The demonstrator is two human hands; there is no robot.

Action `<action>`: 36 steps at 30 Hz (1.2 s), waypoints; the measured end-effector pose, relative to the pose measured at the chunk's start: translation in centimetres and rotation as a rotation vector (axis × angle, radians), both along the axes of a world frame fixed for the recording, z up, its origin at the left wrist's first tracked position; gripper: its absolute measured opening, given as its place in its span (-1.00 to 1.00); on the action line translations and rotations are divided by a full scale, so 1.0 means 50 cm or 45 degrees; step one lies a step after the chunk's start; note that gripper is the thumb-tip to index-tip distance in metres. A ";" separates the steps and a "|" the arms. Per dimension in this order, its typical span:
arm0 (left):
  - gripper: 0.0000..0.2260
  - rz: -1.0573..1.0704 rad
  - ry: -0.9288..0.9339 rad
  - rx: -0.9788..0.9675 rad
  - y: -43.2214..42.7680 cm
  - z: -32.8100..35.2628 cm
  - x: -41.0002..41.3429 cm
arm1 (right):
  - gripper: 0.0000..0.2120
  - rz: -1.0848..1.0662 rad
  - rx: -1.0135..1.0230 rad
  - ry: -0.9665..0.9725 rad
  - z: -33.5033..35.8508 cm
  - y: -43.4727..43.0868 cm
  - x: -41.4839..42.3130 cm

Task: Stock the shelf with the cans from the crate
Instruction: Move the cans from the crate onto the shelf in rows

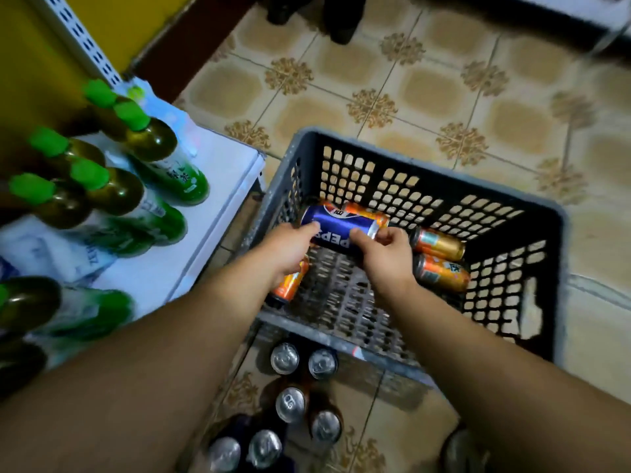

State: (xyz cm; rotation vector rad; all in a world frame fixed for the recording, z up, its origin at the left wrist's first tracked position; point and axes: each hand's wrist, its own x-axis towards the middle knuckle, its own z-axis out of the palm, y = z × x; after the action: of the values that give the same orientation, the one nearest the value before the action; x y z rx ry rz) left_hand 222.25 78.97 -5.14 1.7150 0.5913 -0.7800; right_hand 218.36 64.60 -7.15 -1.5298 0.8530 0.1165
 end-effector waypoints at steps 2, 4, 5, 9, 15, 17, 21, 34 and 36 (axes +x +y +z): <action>-0.69 0.069 0.027 -0.164 -0.006 0.081 -0.022 | -0.56 -0.029 0.050 -0.104 0.087 0.013 -0.026; -0.70 0.154 0.013 -0.303 0.000 0.173 -0.050 | -0.31 0.042 -0.010 -0.192 0.182 0.034 -0.059; -0.68 0.209 -0.013 -0.362 0.009 0.219 -0.062 | -0.26 0.108 -0.076 -0.233 0.231 0.047 -0.075; -0.80 0.417 -0.171 -0.580 0.060 0.410 -0.128 | -0.34 0.363 -0.311 -0.473 0.402 0.115 -0.141; -0.64 0.503 -0.554 -0.551 0.207 0.667 -0.260 | -0.35 0.686 -0.523 -0.822 0.627 0.248 -0.242; -0.63 0.514 -0.740 -0.487 0.275 0.749 -0.319 | -0.34 0.809 -0.548 -0.947 0.696 0.306 -0.281; -0.50 0.560 -0.991 -0.295 0.420 0.878 -0.459 | -0.24 1.112 -0.637 -1.114 0.812 0.438 -0.362; -0.49 1.010 -1.136 0.316 0.860 0.941 -0.929 | -0.23 2.043 -0.933 -1.037 0.919 0.871 -0.626; -0.51 1.079 -1.115 0.374 0.904 0.926 -0.977 | -0.28 2.110 -1.033 -1.045 0.909 0.911 -0.641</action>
State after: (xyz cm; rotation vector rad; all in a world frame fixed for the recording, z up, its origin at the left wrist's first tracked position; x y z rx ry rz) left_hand 173.42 124.15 41.17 1.6336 0.7230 0.6614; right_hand 186.32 110.15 38.30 -2.3734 -1.3085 0.3153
